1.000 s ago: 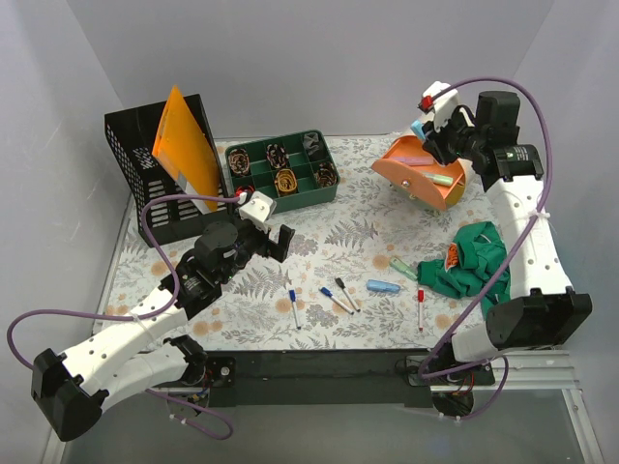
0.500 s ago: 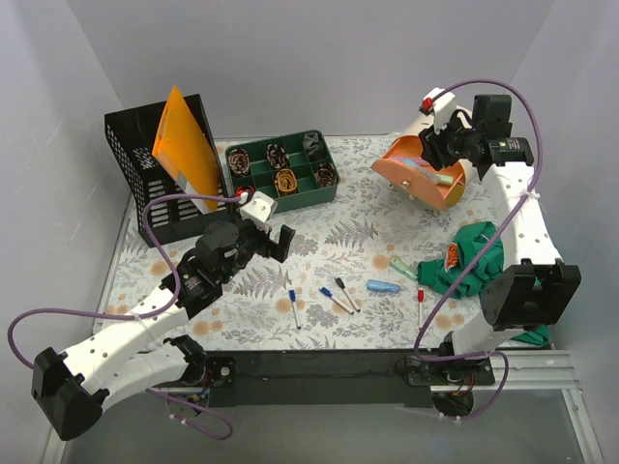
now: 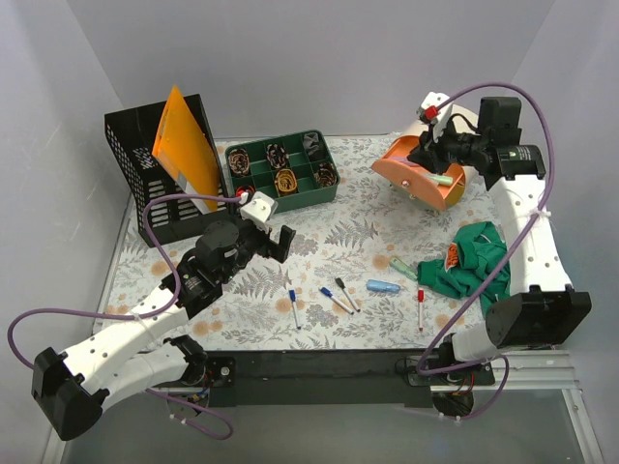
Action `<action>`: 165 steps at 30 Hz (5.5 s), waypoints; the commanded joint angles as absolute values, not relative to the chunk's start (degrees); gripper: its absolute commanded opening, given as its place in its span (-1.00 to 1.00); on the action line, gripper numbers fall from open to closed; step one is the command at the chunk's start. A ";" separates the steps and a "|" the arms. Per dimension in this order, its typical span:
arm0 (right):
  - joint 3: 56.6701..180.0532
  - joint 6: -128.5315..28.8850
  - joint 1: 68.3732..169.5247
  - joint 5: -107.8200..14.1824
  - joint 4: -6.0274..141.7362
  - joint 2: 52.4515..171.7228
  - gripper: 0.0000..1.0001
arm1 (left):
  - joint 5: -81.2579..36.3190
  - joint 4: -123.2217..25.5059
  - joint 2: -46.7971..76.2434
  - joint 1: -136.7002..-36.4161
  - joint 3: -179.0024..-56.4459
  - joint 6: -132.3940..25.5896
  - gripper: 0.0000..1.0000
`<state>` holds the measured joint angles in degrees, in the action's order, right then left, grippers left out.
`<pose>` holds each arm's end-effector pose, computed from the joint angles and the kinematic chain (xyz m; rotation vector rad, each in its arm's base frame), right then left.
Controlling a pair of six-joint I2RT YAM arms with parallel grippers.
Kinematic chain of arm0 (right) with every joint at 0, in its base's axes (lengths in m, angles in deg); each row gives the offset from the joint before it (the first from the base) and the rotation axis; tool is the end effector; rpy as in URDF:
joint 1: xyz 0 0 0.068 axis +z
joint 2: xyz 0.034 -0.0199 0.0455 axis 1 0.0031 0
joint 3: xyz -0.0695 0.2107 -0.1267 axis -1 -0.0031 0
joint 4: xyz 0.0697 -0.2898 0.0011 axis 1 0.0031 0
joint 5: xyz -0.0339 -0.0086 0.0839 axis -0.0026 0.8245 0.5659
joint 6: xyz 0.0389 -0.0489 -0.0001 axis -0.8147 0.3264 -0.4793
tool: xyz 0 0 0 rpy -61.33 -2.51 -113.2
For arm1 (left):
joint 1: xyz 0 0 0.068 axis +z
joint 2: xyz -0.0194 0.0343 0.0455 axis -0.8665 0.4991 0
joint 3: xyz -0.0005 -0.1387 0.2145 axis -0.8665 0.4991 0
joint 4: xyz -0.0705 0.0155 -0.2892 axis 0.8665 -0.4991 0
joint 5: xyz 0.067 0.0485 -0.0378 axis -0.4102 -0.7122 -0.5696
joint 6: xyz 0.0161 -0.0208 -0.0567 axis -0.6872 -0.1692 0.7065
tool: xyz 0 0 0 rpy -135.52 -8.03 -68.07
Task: Organize the desk
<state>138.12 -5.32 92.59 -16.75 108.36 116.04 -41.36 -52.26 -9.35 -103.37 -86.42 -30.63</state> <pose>0.3612 0.0466 0.4116 -1.0365 1.7103 0.3046 0.2059 -0.1819 0.2884 0.0050 1.8460 -0.8052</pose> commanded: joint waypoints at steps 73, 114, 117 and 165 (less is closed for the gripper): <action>110.85 -32.71 84.64 -28.10 83.78 104.22 0.90 | -32.59 -52.19 -3.30 -103.13 -88.44 -25.18 0.96; 95.47 -49.95 74.10 -37.87 78.68 90.34 0.66 | -1.46 -31.62 47.31 -102.07 -125.40 22.73 0.80; 94.23 -51.01 71.11 -35.49 78.60 89.28 0.55 | -0.67 -31.80 57.33 -102.16 -136.11 23.26 0.71; 93.35 -52.85 69.25 -35.21 78.16 89.98 0.53 | -23.52 -28.19 96.11 -106.90 -181.43 38.55 -0.04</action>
<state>93.47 -52.16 69.57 -35.21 79.62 90.01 -20.86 -27.54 95.65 -106.08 -178.17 39.24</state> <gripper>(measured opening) 0.764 0.491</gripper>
